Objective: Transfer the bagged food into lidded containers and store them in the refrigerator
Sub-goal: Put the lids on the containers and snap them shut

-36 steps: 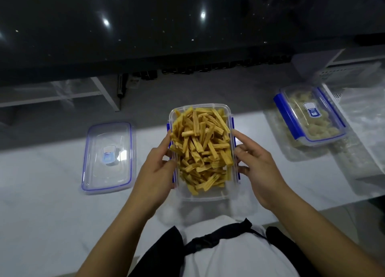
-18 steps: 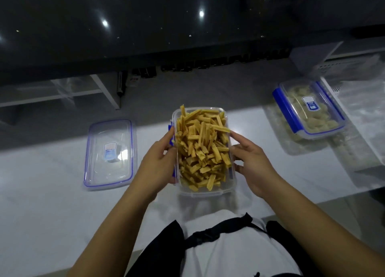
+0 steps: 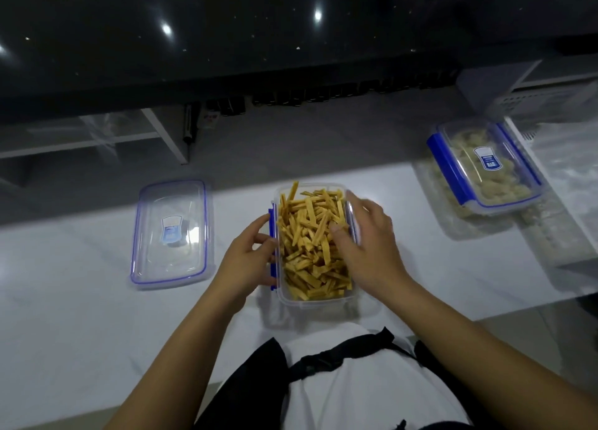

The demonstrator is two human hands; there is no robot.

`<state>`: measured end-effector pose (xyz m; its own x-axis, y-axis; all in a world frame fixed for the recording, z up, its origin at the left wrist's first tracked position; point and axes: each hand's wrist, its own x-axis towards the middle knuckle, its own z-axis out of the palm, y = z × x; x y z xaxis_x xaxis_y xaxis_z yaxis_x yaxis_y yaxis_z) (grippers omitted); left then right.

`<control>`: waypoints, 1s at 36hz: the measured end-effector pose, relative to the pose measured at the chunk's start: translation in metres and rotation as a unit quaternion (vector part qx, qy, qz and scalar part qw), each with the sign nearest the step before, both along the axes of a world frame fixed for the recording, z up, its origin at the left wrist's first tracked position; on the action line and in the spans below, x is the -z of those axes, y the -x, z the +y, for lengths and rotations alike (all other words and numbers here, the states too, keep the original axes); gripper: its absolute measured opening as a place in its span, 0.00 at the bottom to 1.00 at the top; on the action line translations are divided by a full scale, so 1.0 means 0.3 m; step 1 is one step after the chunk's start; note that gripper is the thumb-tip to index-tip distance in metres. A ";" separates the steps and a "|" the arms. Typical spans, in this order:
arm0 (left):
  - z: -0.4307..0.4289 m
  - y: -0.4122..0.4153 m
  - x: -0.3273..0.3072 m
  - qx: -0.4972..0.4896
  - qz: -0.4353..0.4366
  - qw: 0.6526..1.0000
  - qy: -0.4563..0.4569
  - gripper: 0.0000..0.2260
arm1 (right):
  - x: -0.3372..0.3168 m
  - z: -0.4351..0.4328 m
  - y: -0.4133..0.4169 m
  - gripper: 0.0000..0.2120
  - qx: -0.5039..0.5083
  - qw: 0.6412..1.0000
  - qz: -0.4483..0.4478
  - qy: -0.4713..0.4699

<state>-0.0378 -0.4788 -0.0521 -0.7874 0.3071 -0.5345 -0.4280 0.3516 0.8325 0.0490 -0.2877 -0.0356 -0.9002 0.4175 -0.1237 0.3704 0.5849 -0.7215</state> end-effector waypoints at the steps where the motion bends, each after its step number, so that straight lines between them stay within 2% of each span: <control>1: -0.007 0.002 0.003 -0.007 -0.012 1.000 -0.007 0.17 | -0.002 -0.018 0.015 0.31 -0.050 0.997 0.006 -0.060; 4: -0.011 0.004 0.010 -0.001 -0.032 0.999 -0.019 0.17 | 0.019 -0.064 0.093 0.34 -0.170 0.965 -0.025 -0.197; 8: 0.008 0.000 0.012 0.014 -0.046 0.999 -0.010 0.18 | 0.059 -0.093 0.197 0.35 -0.230 0.936 -0.075 -0.257; 12: 0.008 0.002 0.016 -0.004 -0.053 0.998 -0.020 0.19 | 0.086 -0.102 0.196 0.33 -0.240 0.931 -0.083 -0.261; 20: 0.006 -0.002 0.021 -0.014 -0.063 0.997 -0.049 0.18 | 0.090 -0.094 0.004 0.29 -0.252 0.937 -0.060 -0.236; 25: 0.006 -0.007 0.017 -0.009 -0.070 0.996 -0.058 0.18 | 0.097 -0.103 0.020 0.30 -0.187 0.953 -0.037 -0.235; 28: 0.009 -0.010 0.016 -0.006 -0.068 0.996 -0.057 0.19 | 0.090 -0.116 0.056 0.31 -0.185 0.947 -0.015 -0.264; 33: 0.004 -0.009 0.012 -0.014 -0.087 0.994 -0.071 0.18 | 0.108 -0.144 0.111 0.30 -0.219 0.932 -0.055 -0.284; 36: 0.000 -0.012 0.011 -0.024 -0.095 0.992 -0.080 0.18 | 0.114 -0.138 0.139 0.29 -0.196 0.938 -0.082 -0.276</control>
